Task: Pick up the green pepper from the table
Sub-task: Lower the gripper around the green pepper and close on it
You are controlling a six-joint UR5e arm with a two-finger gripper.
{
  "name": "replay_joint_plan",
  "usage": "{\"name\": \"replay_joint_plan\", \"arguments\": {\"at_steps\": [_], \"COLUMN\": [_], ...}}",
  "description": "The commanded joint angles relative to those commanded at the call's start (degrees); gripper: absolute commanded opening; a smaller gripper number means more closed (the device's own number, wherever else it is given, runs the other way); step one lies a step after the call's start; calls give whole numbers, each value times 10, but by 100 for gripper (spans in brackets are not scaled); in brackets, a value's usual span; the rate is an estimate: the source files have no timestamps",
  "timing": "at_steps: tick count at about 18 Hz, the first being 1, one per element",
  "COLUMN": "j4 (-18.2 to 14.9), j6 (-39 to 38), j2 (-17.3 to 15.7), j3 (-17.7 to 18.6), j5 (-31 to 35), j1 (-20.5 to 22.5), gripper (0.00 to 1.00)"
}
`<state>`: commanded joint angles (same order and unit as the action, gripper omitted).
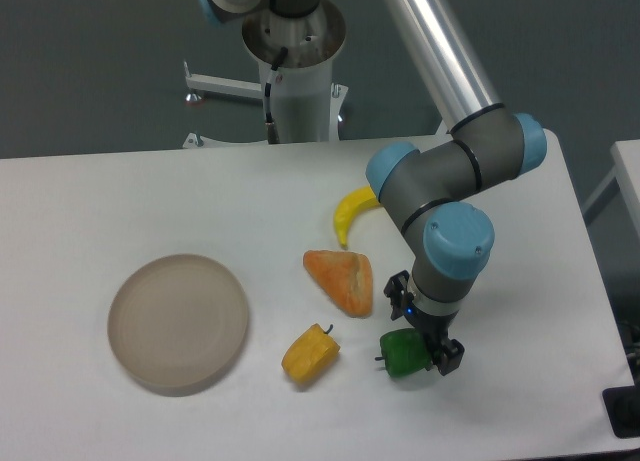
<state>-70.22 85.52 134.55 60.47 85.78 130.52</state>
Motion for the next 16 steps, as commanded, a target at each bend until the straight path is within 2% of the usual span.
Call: {"name": "replay_joint_plan", "arguments": {"at_steps": [7, 8, 10, 12, 13, 16], "j4": [-3, -6, -7, -8, -9, -34], "j6": [5, 5, 4, 5, 3, 4], "j2": [12, 11, 13, 12, 8, -3], "j3": [5, 6, 5, 7, 8, 3], "j5": [6, 6, 5, 5, 6, 5], "j1": [-6, -6, -8, -8, -8, -5], "gripper": [100, 93, 64, 41, 35, 33]}}
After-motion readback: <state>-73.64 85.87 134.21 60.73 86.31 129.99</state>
